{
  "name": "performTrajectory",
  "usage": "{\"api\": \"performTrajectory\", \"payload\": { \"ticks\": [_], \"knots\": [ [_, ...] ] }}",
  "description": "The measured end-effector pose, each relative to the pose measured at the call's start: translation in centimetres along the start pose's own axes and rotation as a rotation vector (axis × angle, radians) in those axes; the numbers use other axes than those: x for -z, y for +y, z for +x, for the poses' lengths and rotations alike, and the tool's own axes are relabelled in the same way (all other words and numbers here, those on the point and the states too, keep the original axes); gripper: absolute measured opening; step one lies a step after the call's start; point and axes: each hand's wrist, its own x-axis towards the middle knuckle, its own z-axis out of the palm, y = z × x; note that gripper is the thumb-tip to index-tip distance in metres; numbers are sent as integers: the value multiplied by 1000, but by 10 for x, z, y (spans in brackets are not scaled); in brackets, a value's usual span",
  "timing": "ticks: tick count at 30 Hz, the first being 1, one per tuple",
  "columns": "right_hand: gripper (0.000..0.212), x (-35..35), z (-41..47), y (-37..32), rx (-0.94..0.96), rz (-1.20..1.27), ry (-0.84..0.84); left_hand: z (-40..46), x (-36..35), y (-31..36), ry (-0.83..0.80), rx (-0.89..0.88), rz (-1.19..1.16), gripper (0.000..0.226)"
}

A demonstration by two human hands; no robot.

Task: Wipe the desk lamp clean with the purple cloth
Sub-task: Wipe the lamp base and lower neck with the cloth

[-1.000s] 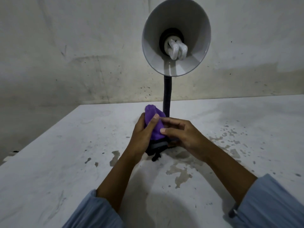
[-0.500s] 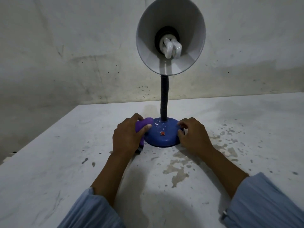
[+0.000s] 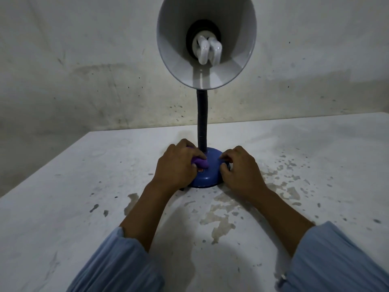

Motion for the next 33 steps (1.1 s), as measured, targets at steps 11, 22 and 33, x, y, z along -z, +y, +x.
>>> {"api": "performTrajectory", "payload": {
  "ticks": [11,22,33],
  "knots": [
    [14,0,0,-1,-15,29,-2,-13,6,-15,198,66,-37,35],
    [14,0,-1,0,-15,33,-6,-18,6,-11,203,280,1,30],
    [13,-2,0,0,-21,9,-1,-14,20,0,-56,-56,-18,15]
  ]
}}
